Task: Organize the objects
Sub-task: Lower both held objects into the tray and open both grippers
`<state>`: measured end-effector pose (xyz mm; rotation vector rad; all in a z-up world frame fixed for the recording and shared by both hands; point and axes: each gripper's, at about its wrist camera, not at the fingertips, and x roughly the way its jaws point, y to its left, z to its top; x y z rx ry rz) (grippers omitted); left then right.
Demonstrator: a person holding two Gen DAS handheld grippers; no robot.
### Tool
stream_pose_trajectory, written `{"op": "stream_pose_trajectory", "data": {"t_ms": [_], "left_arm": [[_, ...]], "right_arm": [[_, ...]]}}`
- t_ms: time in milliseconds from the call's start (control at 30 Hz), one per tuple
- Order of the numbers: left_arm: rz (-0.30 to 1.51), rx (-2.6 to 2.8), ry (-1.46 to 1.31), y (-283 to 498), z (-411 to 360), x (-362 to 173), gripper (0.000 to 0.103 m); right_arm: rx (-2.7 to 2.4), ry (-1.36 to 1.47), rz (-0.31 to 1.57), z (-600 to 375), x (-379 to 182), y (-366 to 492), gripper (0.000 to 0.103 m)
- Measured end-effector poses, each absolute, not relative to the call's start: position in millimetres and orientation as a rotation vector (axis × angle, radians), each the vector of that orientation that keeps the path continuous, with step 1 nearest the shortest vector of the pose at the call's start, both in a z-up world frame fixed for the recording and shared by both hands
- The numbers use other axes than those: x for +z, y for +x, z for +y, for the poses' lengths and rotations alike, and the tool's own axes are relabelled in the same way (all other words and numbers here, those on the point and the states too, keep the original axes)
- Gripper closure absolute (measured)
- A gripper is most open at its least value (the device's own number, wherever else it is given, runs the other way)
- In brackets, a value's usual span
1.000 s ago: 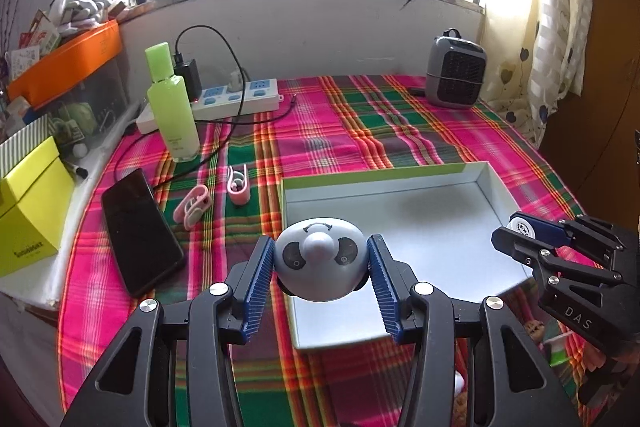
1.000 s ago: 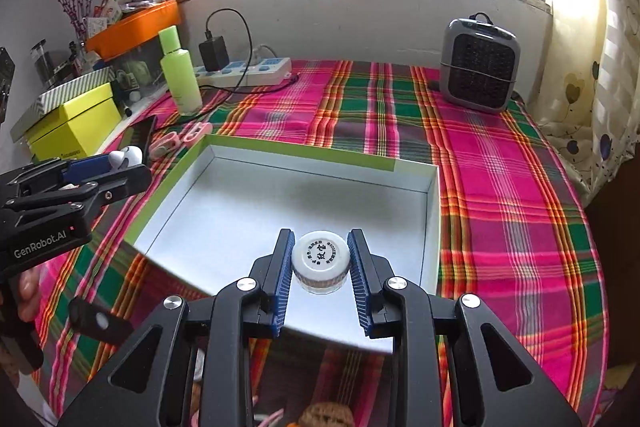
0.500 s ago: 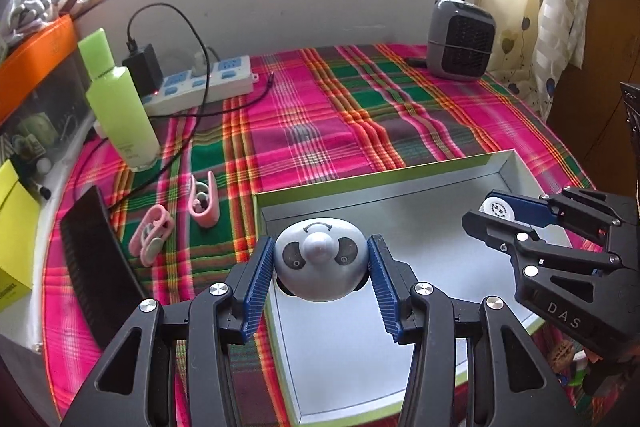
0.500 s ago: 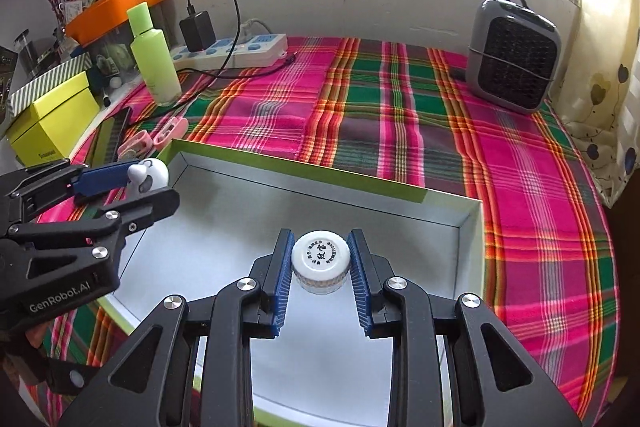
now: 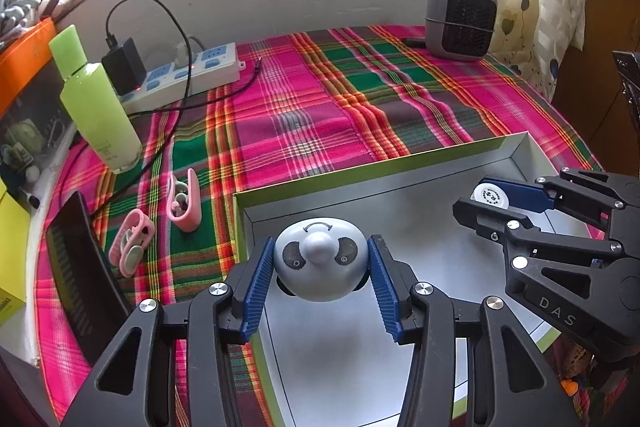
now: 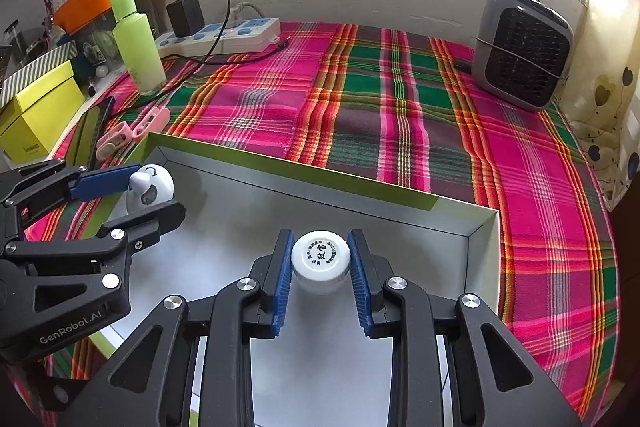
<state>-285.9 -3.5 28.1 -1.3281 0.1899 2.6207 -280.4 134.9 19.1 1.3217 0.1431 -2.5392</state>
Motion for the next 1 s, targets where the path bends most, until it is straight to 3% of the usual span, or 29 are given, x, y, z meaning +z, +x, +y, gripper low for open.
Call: {"op": "stream_pose_trajectory", "data": {"t_ms": [800,1000], "left_arm": [[0.178,2.575,-1.365,-289.5,-0.4,20.3,0.056],[0.154,2.571,-1.351,-285.9,-3.2,25.3,0.056]], "right_arm": [[-2.523,1.351,0.134,132.9,14.0,-283.1,0.074],[-2.55,1.333,0.132,134.1,17.8,-276.9,0.058]]}}
